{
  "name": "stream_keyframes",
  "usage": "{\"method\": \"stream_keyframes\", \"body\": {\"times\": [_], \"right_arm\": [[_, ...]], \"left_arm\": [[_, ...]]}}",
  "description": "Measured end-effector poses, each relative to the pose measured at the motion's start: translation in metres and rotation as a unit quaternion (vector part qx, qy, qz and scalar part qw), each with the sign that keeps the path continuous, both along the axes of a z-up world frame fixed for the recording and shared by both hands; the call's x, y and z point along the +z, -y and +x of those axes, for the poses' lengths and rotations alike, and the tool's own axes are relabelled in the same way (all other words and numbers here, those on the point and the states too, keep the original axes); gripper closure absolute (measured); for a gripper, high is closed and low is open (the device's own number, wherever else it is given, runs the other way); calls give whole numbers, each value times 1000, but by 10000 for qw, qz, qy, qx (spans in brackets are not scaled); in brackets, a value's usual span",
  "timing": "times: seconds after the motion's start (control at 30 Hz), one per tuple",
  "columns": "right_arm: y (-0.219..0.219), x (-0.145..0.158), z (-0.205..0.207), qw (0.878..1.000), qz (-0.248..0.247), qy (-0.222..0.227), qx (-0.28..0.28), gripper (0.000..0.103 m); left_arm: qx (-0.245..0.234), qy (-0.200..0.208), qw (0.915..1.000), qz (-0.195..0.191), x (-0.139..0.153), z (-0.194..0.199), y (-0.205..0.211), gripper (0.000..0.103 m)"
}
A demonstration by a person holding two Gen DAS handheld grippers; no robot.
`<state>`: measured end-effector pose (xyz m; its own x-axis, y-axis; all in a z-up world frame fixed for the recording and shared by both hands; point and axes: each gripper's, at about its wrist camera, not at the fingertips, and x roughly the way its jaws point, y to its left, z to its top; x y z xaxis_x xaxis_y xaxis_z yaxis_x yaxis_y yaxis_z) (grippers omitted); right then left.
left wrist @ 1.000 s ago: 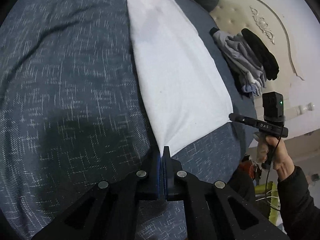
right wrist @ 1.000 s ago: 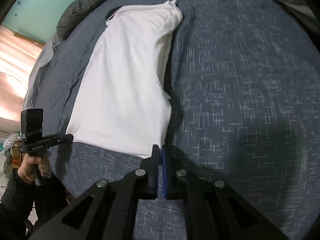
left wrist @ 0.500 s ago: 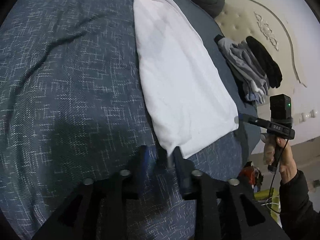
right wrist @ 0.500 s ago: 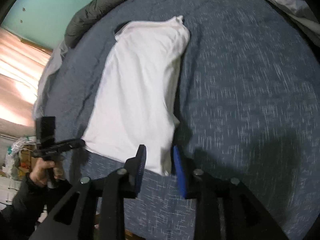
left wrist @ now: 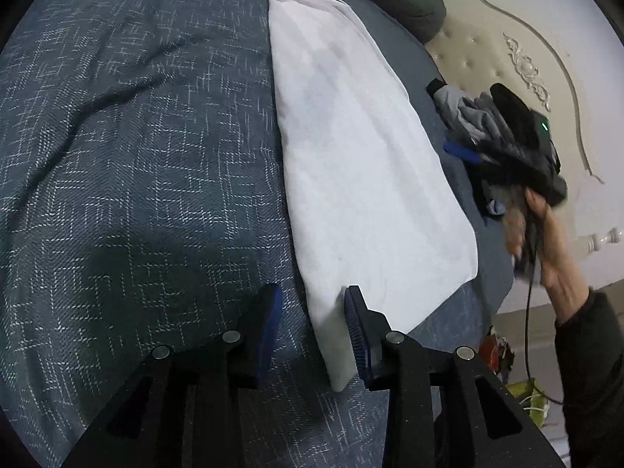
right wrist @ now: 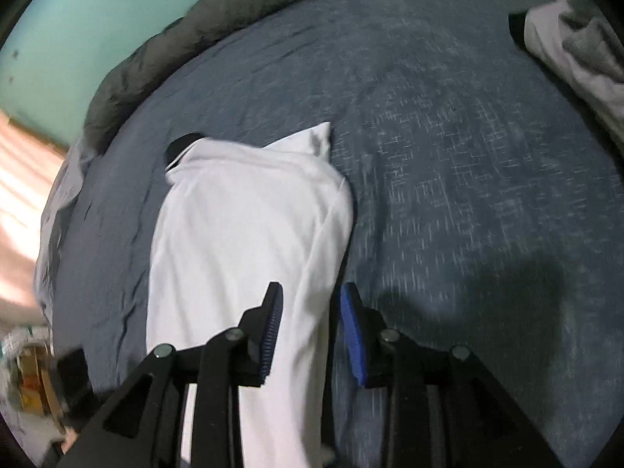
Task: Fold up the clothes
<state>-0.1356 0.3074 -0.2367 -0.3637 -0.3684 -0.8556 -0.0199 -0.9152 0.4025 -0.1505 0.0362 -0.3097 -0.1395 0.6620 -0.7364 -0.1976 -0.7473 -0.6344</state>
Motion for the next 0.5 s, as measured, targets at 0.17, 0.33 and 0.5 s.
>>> {"method": "stream_keyframes", "body": {"times": [0.17, 0.33, 0.5], "right_arm": [[8, -18, -20, 9996, 185, 148, 124, 72], [13, -20, -22, 9990, 373, -103, 207, 98], [-1, -11, -19, 9968, 667, -401, -181, 100]], "left_arm": [[-75, -30, 10000, 26, -2, 1, 2, 75], [-153, -120, 9998, -12, -3, 6, -6, 88], [-146, -108, 9998, -5, -5, 8, -6, 91]]}}
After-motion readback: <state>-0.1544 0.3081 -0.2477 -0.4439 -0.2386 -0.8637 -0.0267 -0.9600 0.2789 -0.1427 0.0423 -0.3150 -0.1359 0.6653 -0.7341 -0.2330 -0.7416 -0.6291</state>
